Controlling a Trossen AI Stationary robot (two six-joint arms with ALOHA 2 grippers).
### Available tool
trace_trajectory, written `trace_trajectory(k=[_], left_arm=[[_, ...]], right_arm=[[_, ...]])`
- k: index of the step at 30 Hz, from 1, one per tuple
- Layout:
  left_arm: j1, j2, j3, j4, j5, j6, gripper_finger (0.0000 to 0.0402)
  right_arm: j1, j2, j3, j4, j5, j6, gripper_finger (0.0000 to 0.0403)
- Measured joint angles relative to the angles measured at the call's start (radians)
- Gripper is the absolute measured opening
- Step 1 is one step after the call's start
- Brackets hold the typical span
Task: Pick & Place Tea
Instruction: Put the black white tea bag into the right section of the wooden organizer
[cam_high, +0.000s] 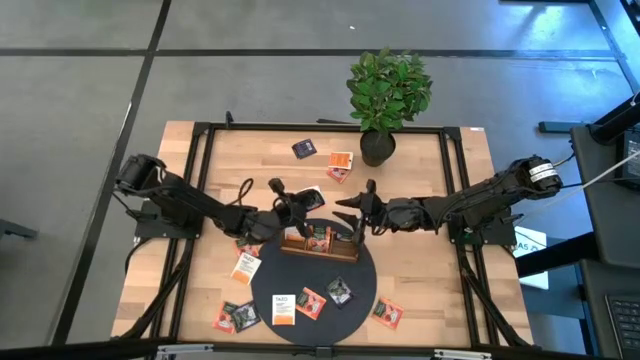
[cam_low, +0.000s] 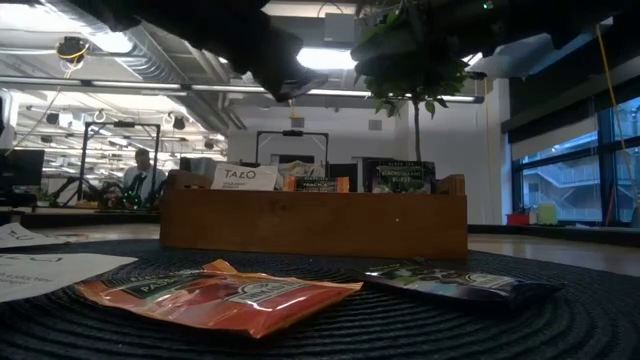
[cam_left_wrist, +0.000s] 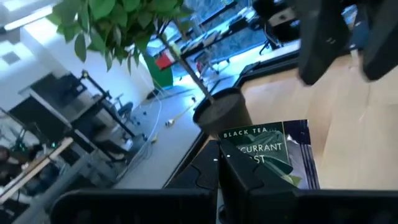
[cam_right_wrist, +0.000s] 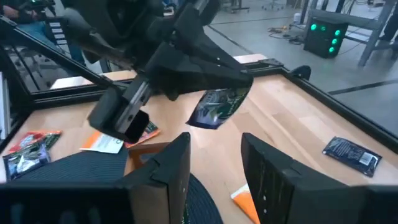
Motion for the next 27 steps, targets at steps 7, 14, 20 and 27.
trace_trajectory(k=[7, 14, 20, 27], left_arm=[[-0.03, 0.008, 0.0, 0.074, 0.019, 0.044, 0.0002], [-0.03, 0.008, 0.0, 0.074, 0.021, 0.044, 0.0002], [-0.03, 0.008, 0.0, 0.079, 0.05, 0.044, 0.0002], [-0.03, 0.008, 0.0, 0.095, 0.043, 0.044, 0.0002]], right_arm=[[0.0, 0.0, 0.0, -0.002, 0.0, -0.053, 0.0146], [-0.002, 0.0, 0.0, -0.001, -0.031, -0.052, 0.0146], [-0.002, 0.014, 0.001, 0.099, -0.027, -0.049, 0.0146], [-0.009, 0.074, 0.001, 0.191, -0.033, -0.049, 0.0146]])
